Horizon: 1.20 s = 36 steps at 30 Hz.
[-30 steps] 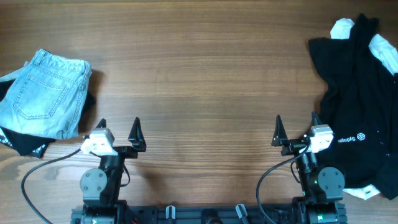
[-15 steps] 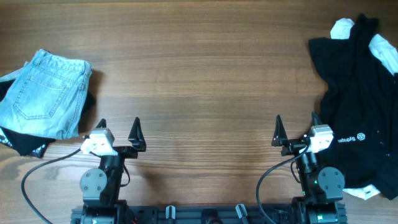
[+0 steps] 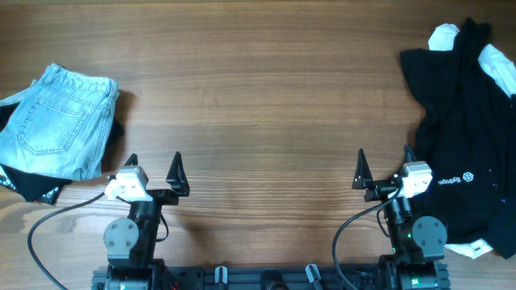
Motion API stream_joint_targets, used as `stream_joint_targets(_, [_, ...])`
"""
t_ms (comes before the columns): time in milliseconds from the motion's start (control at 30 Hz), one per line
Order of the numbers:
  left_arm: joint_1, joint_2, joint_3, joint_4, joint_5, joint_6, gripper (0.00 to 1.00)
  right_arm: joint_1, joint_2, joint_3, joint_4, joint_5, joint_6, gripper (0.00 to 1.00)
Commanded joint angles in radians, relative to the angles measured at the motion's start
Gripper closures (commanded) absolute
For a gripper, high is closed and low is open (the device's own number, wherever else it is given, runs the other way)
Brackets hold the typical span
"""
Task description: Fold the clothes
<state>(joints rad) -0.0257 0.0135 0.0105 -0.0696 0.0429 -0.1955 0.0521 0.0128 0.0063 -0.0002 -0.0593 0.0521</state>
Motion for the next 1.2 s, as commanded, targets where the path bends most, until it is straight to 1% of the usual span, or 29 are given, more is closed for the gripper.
stream_joint_targets(0, [-0.003, -0.005, -0.005, -0.002, 0.012, -0.032, 0.0, 0.007, -0.008, -0.001, 0.003, -0.009, 0.097, 0.0])
stream_joint_targets(67, [-0.003, -0.005, -0.005, -0.002, 0.011, -0.069, 0.0, 0.007, -0.008, 0.004, -0.002, -0.009, 0.132, 0.0])
stream_joint_targets(100, [-0.003, -0.005, -0.005, -0.003, 0.012, -0.101, 0.0, 0.007, -0.008, 0.01, -0.006, -0.008, 0.133, 0.0])
stream_joint_targets(167, [-0.003, -0.005, -0.005, -0.003, 0.012, -0.124, 0.0, 0.006, -0.008, 0.025, -0.01, -0.008, 0.131, 0.0])
stream_joint_targets(333, [-0.003, -0.005, 0.003, -0.003, 0.034, -0.127, 0.0, 0.006, 0.031, 0.078, -0.043, -0.007, 0.123, 0.0])
stream_joint_targets(467, [-0.003, 0.035, 0.048, -0.003, 0.046, -0.126, 0.0, 0.006, 0.126, 0.172, -0.095, 0.022, 0.065, 0.0])
stream_joint_targets(633, [-0.003, 0.188, 0.153, -0.026, 0.046, -0.122, 0.0, 0.006, 0.338, 0.357, -0.227, 0.108, 0.05, 0.0])
stream_joint_targets(767, [-0.003, 0.398, 0.294, -0.089, 0.046, -0.122, 0.0, 0.006, 0.579, 0.527, -0.357, 0.138, 0.011, 0.0])
stream_joint_targets(833, [-0.003, 0.5, 0.37, -0.142, 0.046, -0.121, 0.0, 0.006, 0.695, 0.602, -0.429, 0.163, -0.018, 0.0])
stream_joint_targets(967, [-0.003, 0.707, 0.559, -0.322, 0.045, -0.066, 0.0, 0.005, 0.937, 0.755, -0.592, 0.191, -0.024, 0.0])
stream_joint_targets(1067, [-0.003, 0.81, 0.65, -0.393, 0.046, -0.067, 0.0, 0.005, 1.073, 0.811, -0.618, 0.182, -0.023, 0.0])
stream_joint_targets(1167, [-0.003, 0.861, 0.676, -0.394, 0.046, -0.071, 0.0, 0.005, 1.17, 0.814, -0.621, 0.121, -0.019, 0.0])
